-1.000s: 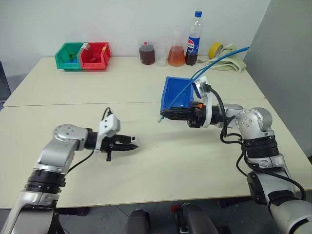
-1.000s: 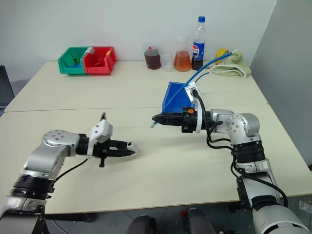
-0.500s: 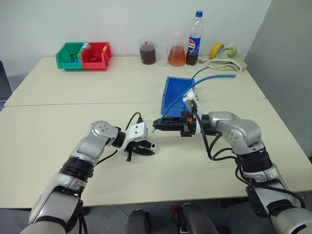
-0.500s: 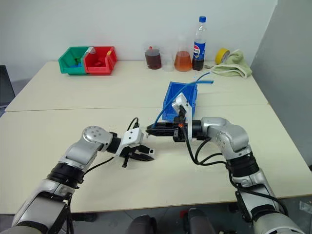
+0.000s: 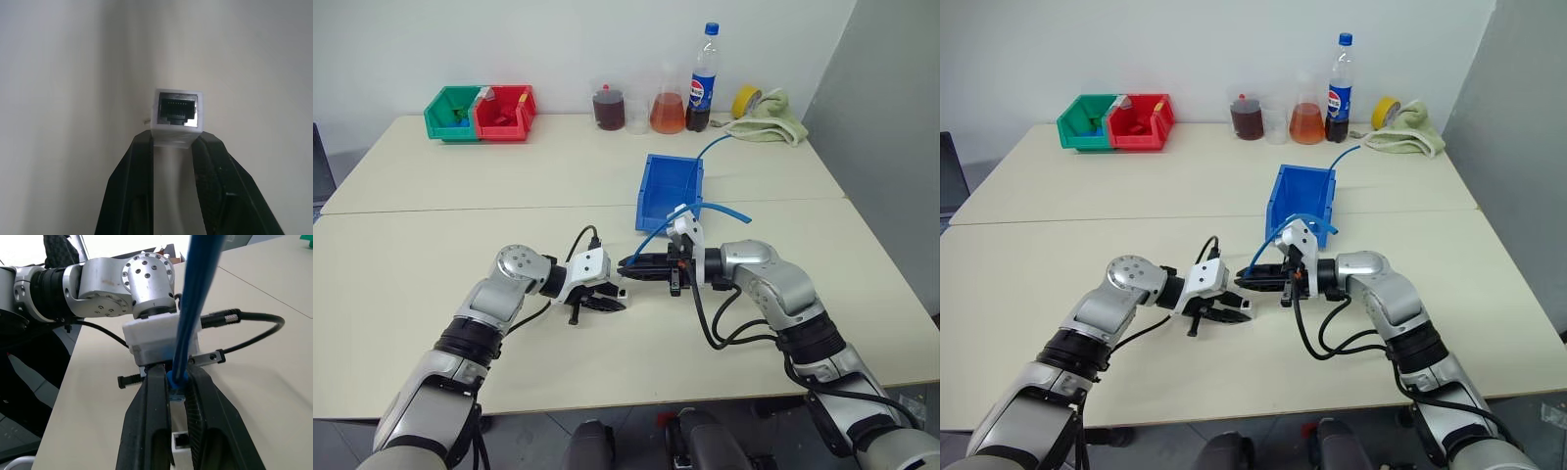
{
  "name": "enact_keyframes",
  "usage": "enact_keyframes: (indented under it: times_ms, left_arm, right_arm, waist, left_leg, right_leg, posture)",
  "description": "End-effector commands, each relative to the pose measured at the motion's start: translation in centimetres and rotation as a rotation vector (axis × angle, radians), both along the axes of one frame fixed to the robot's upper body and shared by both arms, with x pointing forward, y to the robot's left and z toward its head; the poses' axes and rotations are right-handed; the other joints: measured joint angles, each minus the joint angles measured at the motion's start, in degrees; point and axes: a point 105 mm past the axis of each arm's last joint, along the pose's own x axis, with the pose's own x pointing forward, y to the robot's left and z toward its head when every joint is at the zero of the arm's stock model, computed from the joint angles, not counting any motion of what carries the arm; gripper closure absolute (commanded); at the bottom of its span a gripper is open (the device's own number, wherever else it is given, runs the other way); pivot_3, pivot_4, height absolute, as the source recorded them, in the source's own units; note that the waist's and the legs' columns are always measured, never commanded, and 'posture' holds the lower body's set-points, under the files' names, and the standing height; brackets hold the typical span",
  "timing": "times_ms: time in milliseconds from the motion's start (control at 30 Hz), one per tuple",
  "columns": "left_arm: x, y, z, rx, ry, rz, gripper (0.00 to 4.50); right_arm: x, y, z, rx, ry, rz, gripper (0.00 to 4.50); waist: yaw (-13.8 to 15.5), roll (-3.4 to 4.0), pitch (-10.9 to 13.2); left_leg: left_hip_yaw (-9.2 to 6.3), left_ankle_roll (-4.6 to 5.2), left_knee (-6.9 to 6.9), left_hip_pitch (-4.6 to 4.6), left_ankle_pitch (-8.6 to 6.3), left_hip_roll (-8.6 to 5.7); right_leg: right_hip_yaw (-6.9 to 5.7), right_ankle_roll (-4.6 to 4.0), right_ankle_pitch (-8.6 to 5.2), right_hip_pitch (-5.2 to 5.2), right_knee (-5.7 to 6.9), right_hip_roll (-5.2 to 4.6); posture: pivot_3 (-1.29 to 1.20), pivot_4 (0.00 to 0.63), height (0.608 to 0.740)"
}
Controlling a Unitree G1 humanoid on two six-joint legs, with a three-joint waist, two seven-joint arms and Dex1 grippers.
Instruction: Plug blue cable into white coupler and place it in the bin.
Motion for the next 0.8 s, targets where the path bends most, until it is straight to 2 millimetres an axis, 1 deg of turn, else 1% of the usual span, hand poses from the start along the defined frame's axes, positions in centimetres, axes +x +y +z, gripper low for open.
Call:
enact_keyframes:
  times_ms: [33,200,467,633,800]
  left_arm:
    - [-0.7,1.0,0.1,0.01,0.008,0.011,3.71]
    - [-1.1,1.2,0.0,0.012,0.013,0.017,3.71]
    - [-0.7,1.2,0.1,0.015,0.011,0.033,3.71]
    - [-0.7,1.2,0.0,0.02,0.014,0.031,3.71]
    - [-0.6,1.2,0.1,0.022,0.012,0.029,3.71]
  right_arm:
    - [-0.2,0.2,0.2,0.01,-0.042,0.022,4.35]
    - [-0.4,0.8,-0.6,-0.01,-0.059,0.04,4.35]
    - [-0.9,1.5,-1.5,-0.058,-0.102,0.089,4.35]
    - [-0.6,1.7,-2.4,-0.102,-0.132,0.086,4.35]
    - [-0.4,1.8,-2.6,-0.113,-0.143,0.085,4.35]
  waist:
    - [-0.1,0.0,0.0]
    - [0.0,0.0,0.0]
    - [0.0,0.0,0.0]
    - [0.0,0.0,0.0]
    - [0.0,0.0,0.0]
  left_leg:
    - [0.01,0.0,0.0,0.01,0.0,0.01]
    - [0.0,0.0,0.0,0.03,0.0,0.01]
    - [0.01,0.0,0.01,0.03,0.0,-0.01]
    - [0.0,0.0,0.01,0.04,0.0,-0.01]
    - [0.01,0.0,0.02,0.04,0.0,-0.01]
  right_leg:
    - [0.01,0.0,0.0,0.0,0.0,0.0]
    - [0.01,0.0,0.0,0.01,0.01,0.01]
    - [0.01,0.0,0.0,0.02,0.01,0.01]
    - [0.01,0.0,0.0,0.02,0.02,0.01]
    - [0.01,0.0,0.0,0.03,0.02,0.01]
  posture:
    - [0.0,0.15,0.74]
    - [0.0,0.15,0.74]
    - [0.0,0.15,0.74]
    - [0.0,0.15,0.74]
    - [0.0,0.15,0.74]
